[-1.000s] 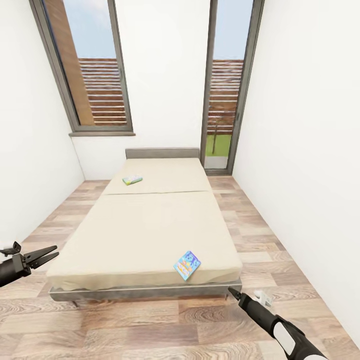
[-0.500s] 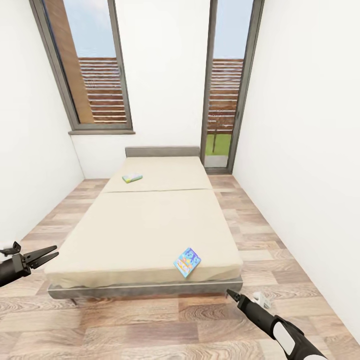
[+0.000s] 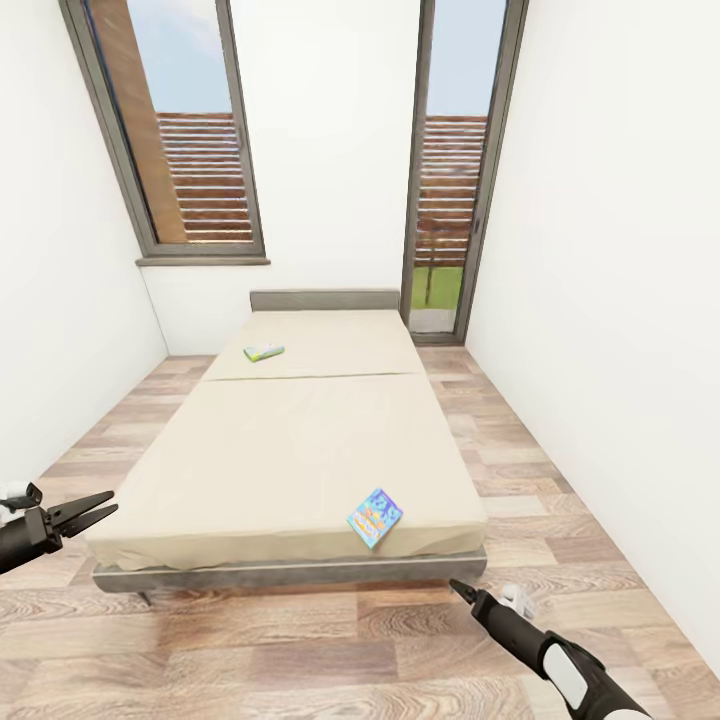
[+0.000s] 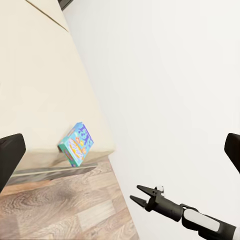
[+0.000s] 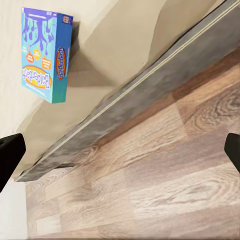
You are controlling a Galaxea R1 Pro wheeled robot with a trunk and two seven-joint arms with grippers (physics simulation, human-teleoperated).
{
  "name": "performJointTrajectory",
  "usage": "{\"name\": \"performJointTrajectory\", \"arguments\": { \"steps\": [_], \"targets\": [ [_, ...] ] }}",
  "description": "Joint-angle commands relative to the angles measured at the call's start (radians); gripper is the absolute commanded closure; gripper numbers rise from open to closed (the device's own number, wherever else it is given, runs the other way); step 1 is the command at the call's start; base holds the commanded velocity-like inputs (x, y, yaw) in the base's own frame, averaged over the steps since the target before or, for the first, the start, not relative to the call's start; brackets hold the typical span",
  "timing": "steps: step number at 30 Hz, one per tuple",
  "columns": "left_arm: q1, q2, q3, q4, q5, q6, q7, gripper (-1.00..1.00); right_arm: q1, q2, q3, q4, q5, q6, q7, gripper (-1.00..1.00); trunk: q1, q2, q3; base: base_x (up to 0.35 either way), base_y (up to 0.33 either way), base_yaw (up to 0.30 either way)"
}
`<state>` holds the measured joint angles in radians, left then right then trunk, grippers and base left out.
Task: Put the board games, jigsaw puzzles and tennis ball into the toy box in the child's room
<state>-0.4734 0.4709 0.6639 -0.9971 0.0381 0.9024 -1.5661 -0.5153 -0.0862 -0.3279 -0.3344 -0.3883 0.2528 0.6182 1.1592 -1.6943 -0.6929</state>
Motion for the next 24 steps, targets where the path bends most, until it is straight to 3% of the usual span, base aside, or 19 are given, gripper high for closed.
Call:
{"name": "performJointTrajectory", "arguments": {
  "steps": [1,7,9,14,18,24],
  "targets": [
    [-0.001,0.0,0.0,0.0,-0.001,0.011,-0.005,-1.0,-0.001,0.001,-0.005,0.0,-0.012,0.017,0.003,-1.0,0.004,-0.008,-0.004,0.0,0.0,0.0],
    [-0.001,-0.002,-0.004,0.0,-0.001,0.016,-0.005,-1.0,-0.001,0.007,-0.011,0.0,-0.11,0.068,0.005,-1.0,0.027,-0.05,-0.023,0.0,0.0,0.0],
    [-0.001,-0.002,-0.005,0.0,0.0,0.017,-0.005,-1.0,-0.001,0.011,-0.011,0.0,-0.18,0.084,0.005,-1.0,0.035,-0.064,-0.029,0.0,0.0,0.0],
    [-0.001,-0.003,-0.006,0.0,0.0,0.018,-0.005,-1.0,0.0,0.019,-0.009,-0.001,-0.294,0.101,-0.001,-1.0,0.054,-0.099,-0.045,0.0,0.0,0.0],
    [-0.001,-0.004,-0.006,-0.001,0.001,0.02,-0.005,-1.0,-0.001,0.021,-0.008,-0.002,-0.33,0.106,0.001,-1.0,0.069,-0.127,-0.057,0.0,0.0,0.0],
    [-0.001,-0.011,-0.011,-0.001,0.001,0.06,-0.005,-1.0,-0.001,0.022,-0.009,-0.003,-0.346,0.108,0.002,-1.0,0.092,-0.169,-0.076,0.0,0.0,0.0]
  ]
}}
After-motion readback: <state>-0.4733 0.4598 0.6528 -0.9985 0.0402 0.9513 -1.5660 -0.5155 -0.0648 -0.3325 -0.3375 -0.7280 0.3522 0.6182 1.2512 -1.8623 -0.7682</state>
